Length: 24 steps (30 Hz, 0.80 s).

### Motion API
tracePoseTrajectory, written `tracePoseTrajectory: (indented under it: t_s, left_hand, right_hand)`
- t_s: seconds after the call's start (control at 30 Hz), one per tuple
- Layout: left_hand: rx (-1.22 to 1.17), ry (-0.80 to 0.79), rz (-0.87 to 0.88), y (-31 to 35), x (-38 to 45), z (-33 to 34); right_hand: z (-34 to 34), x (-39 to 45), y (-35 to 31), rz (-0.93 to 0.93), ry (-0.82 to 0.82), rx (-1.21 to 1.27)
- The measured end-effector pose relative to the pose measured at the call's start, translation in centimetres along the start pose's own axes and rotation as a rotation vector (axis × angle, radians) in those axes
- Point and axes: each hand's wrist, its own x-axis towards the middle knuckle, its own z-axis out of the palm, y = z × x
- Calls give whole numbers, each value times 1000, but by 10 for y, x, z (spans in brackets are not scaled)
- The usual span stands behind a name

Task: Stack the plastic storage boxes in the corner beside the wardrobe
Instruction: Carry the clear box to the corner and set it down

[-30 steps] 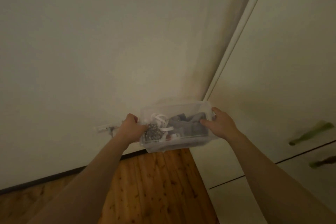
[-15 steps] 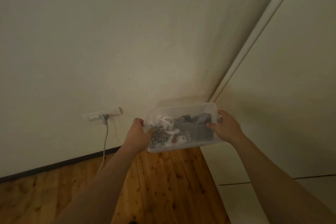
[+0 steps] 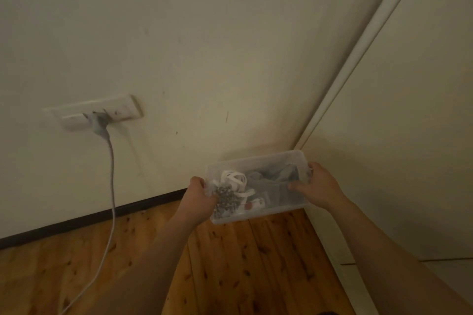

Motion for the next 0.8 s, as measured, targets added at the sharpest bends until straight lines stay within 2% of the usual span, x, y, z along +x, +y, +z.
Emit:
tracePoseTrajectory:
  t_s: [0.33, 0.63, 0.8]
  left_hand:
    - [-46, -26, -10, -98, 75, 91]
    - [-90, -26, -56, -140, 126, 143]
    - [-18, -27, -91, -157, 148, 165]
  right_hand:
    - [103, 69, 97, -27, -5, 7]
    - [154, 126, 143, -38, -53, 14]
    - [174, 150, 163, -23, -70, -25]
